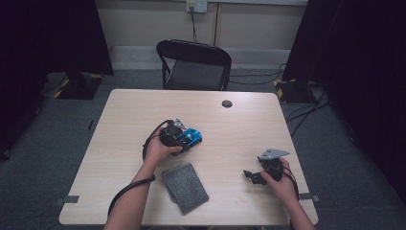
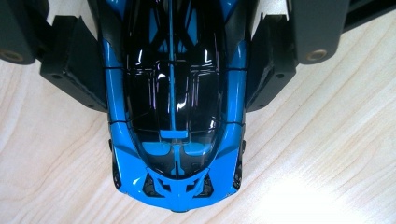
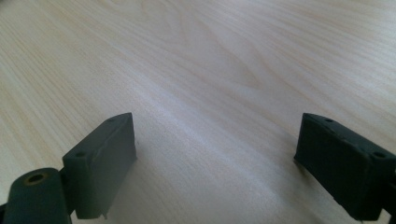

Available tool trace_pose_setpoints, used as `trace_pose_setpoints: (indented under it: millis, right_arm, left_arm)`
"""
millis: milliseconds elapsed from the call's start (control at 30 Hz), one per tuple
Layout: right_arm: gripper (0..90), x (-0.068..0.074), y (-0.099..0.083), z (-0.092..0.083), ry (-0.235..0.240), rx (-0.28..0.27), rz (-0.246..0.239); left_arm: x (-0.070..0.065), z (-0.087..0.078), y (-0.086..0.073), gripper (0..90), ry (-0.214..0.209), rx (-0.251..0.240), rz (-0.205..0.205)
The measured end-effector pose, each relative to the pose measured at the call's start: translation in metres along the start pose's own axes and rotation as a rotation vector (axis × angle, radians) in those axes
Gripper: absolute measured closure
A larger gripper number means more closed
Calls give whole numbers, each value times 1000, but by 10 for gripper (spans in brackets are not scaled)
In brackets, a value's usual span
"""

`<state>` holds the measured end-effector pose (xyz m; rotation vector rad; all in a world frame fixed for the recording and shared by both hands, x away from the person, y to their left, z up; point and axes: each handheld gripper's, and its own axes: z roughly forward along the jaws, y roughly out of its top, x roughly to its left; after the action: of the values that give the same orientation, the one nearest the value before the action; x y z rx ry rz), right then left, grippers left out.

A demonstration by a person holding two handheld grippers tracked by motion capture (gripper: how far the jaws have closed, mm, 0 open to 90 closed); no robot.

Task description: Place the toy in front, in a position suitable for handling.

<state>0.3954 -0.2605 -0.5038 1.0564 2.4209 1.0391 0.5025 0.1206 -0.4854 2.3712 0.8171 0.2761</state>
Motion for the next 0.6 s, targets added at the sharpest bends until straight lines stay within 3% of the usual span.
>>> trace_pose_setpoints:
  millis: [133, 200, 333, 433, 600]
  right_arm:
    - [116, 0, 0, 0, 0, 0, 0]
    - [116, 0, 0, 0, 0, 0, 0]
    - [116, 0, 0, 0, 0, 0, 0]
    - [116, 0, 0, 0, 0, 0, 0]
    - [116, 0, 0, 0, 0, 0, 0]
  left_arm:
    - [0, -2, -1, 207, 26, -4, -18]
    - [3, -5, -2, 172, 13, -1, -43]
    - [3, -11, -5, 160, 19, 11, -31]
    - [2, -18, -8, 160, 23, -7, -17]
    - [3, -27, -21, 162, 6, -32, -32]
